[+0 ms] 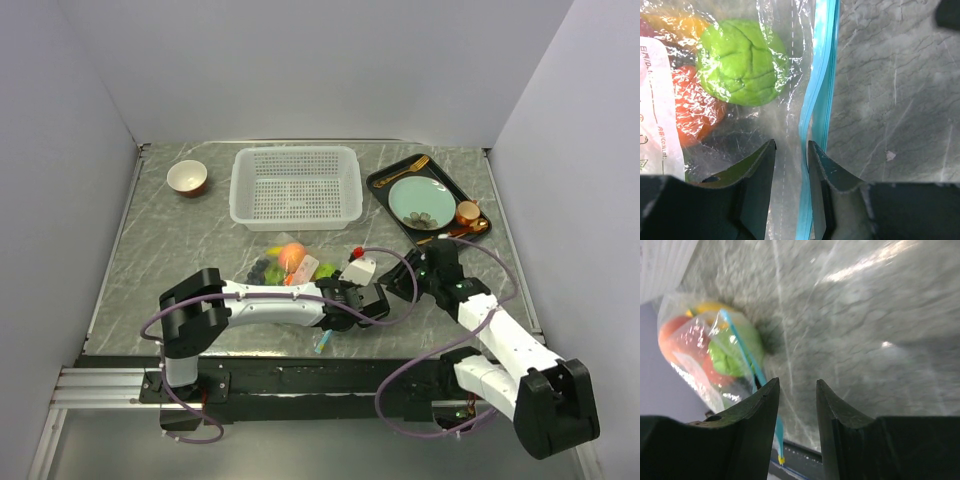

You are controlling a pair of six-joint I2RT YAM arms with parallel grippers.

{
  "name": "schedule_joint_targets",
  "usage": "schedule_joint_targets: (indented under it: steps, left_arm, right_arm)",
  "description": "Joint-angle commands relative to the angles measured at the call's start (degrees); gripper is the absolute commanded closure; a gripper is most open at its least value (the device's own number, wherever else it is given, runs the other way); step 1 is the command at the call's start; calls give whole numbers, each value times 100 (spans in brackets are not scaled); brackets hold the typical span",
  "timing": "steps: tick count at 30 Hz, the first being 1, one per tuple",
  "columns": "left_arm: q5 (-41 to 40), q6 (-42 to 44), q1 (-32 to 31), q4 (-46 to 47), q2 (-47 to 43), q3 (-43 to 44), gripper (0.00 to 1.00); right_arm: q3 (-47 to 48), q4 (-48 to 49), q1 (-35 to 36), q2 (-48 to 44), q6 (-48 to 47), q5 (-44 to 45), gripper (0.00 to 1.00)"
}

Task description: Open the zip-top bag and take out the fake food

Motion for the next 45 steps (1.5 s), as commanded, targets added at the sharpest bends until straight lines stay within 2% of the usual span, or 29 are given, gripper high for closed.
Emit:
schedule_joint_targets:
  steps: [1,4,7,10,14,18,22,26,33,40,45]
  left_arm:
    - [-45,-27,-36,102,-2,236,62]
    - [-168,-106,-27,24,68,263,64]
    - [-195,-141,16,49,112,263,71]
    - [-265,-220,34,32,103,263,81]
    - [-493,-518,61,-231,16,377,99]
    - [-538,-773,157,-162,-396,176,99]
    - [-337,-906,455,181,-863,-272,99]
    - [-64,-985,789,541,-1328,-843,99]
    - [130,-1389,1343,674,-2058,-1573,99]
    - [51,-1749,1405,349,-2823,-2031,99]
    - [68,-1917,1466,295,-3271,-2338,99]
  right_arm:
    - [-7,368,241,70,223,241,57]
    - [-33,421,251,105,206,224,57]
    - [-59,482,286,88,223,189,57]
    - [-68,517,365,79,206,162,58]
    - [-138,693,610,-35,232,197,59]
    - [-209,1061,1110,-88,346,347,59]
    - [10,1466,1542,280,320,513,59]
    - [467,1669,1920,1104,267,725,59]
    - [1696,1994,2158,2714,-128,532,62]
    - [2673,1898,2447,3787,-497,294,59]
    - [3280,1537,2816,4324,-848,460,55]
